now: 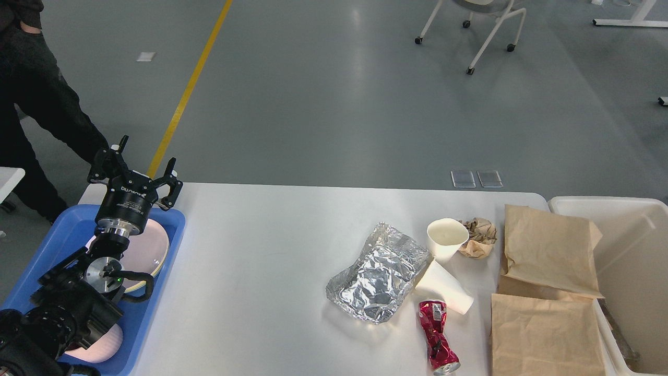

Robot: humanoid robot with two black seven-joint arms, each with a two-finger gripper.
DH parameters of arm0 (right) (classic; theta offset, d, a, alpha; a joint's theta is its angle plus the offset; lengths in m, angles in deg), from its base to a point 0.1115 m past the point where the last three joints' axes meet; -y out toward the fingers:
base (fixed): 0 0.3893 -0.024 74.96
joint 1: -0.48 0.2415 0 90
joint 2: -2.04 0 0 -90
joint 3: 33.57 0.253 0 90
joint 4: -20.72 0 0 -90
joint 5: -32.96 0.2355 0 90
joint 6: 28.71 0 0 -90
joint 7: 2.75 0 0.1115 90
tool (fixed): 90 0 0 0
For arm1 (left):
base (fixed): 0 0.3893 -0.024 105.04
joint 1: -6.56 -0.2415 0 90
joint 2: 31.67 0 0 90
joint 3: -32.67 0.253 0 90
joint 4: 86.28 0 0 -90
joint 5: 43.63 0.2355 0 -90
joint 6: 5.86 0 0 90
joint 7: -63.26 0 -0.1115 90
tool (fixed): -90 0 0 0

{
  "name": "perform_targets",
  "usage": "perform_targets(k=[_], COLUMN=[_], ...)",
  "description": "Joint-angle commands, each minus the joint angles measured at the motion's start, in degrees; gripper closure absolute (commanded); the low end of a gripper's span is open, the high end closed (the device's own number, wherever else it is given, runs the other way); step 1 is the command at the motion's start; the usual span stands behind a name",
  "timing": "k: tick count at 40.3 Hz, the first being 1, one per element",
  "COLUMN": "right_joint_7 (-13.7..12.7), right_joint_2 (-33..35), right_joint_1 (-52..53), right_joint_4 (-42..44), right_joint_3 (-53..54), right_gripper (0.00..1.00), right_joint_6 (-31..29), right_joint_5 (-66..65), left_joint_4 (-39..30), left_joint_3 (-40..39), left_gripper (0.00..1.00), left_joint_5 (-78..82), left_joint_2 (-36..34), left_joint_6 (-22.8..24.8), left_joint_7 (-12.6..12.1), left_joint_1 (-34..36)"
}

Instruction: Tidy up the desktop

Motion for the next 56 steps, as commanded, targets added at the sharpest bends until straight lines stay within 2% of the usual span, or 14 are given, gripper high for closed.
perform_targets(k=[1,5,12,23,30,56], right_joint_7=[0.0,0.1,0.2,0.4,0.4,0.2], right_joint_2=[5.8,9.0,12.0,11.2,11.0,12.7], right_joint_1=[-1.3,-1.8,-2.4,-6.2,-6.3,-6.6], right_joint_4=[-5.0,-7.4,-9.4,-9.9,-13.9,-15.4], right_joint_3=[-0.3,-0.3,-0.5,-1.6,-3.0,-10.6], right_gripper=[0.0,0.0,0.0,0.0,0.0,0.0], right_joint_6=[-2.5,-5.9,-10.8,-13.7,-15.1,-16.4], right_joint_5=[0.0,-0.3,-8.8,-23.0,-34.7,-40.0], left_joint_4=[0.1,0.1,0.0,0.0,0.0,0.0], left_joint_3=[0.0,0.0,0.0,0.0,0.0,0.0], left_gripper=[0.04,0.04,0.04,0.04,0.04,0.04], left_joint_5=[0.0,0.0,0.0,0.0,0.0,0.0], left_joint_2=[0.0,0.0,0.0,-0.1,0.0,0.0], left_joint_6=[0.0,0.0,0.0,0.0,0.0,0.0], left_joint_7=[-0.1,0.0,-0.1,-0.1,0.0,0.0], left_joint_1=[0.0,0.0,0.0,0.0,0.1,0.0])
